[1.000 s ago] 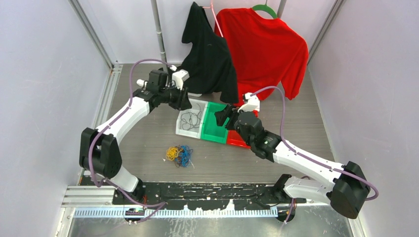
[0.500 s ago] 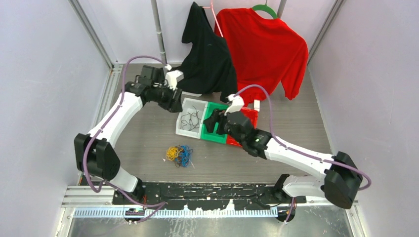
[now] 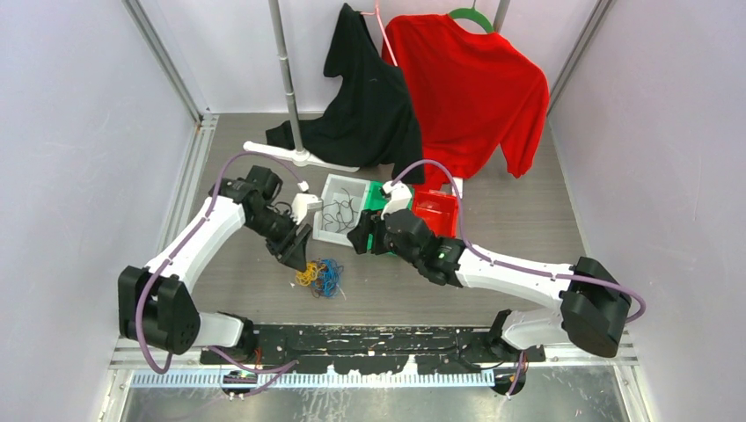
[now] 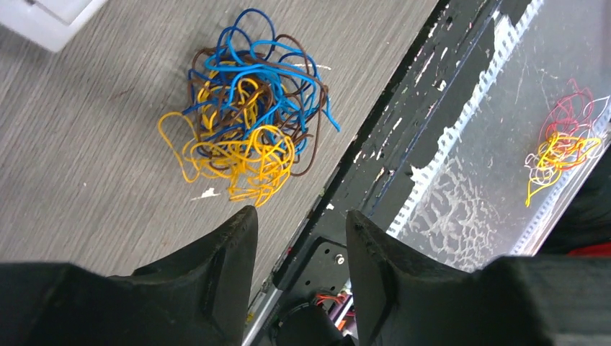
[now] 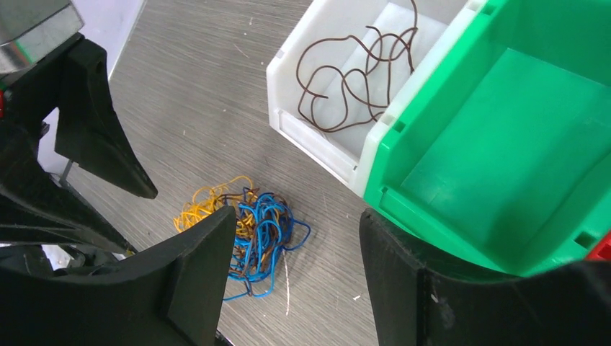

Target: Untangle the cables

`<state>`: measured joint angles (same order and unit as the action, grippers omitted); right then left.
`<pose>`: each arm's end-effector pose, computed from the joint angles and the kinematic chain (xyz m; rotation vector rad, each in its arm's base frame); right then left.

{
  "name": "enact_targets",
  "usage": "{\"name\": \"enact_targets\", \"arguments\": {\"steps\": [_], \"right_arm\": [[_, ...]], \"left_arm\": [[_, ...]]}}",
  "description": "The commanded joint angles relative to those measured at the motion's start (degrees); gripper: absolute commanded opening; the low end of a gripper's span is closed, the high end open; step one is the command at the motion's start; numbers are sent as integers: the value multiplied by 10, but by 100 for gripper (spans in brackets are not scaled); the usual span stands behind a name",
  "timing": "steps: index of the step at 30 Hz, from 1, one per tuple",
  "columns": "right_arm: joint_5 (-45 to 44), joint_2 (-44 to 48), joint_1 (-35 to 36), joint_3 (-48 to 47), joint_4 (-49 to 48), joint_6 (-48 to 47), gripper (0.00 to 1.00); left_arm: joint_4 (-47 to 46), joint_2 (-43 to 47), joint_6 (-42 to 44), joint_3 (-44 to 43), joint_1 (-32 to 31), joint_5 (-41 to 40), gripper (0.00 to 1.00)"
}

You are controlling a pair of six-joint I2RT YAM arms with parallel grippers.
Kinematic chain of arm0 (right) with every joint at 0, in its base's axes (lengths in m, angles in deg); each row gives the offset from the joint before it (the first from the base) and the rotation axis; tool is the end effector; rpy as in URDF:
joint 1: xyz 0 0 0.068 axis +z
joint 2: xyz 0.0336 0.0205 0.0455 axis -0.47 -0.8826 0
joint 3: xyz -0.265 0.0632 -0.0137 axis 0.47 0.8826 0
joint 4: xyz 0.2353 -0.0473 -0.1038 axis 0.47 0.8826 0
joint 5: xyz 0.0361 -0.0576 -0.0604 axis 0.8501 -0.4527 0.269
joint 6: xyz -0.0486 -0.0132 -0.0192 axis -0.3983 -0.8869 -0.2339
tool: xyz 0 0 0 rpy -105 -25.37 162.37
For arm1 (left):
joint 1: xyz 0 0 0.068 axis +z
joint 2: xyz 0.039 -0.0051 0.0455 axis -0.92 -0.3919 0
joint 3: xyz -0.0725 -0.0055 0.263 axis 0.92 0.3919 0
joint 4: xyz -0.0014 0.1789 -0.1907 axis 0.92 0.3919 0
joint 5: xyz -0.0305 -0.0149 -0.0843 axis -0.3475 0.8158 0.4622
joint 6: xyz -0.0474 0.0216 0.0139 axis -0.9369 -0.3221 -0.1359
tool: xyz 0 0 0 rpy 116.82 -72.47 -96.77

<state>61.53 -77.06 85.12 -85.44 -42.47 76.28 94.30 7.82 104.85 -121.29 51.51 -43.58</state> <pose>0.1648 0.2384 0.2548 -0.2421 2.0396 0.7763 0.2122 -0.0811 0.2617 1.0698 2.5945 -0.9325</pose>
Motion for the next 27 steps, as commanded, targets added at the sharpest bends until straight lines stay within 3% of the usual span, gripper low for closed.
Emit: {"name": "enact_targets", "arguments": {"steps": [1,9,19,21,27], "right_arm": [[-28,33,-1,11,-23,16,68],[-32,54,-2,18,-13,21,66],[-22,54,-1,13,-9,28,61],[-20,53,-1,13,-9,30,60],[-23,54,-2,12,-8,32,56]], "left_arm": [[-39,9,12,2,-27,24,49],[-89,-31,27,25,-56,-37,46],[-118,-36,56,45,-70,-44,40],[-122,-30,63,51,-72,-42,36],[-73,-20,92,42,-73,-21,8]]}}
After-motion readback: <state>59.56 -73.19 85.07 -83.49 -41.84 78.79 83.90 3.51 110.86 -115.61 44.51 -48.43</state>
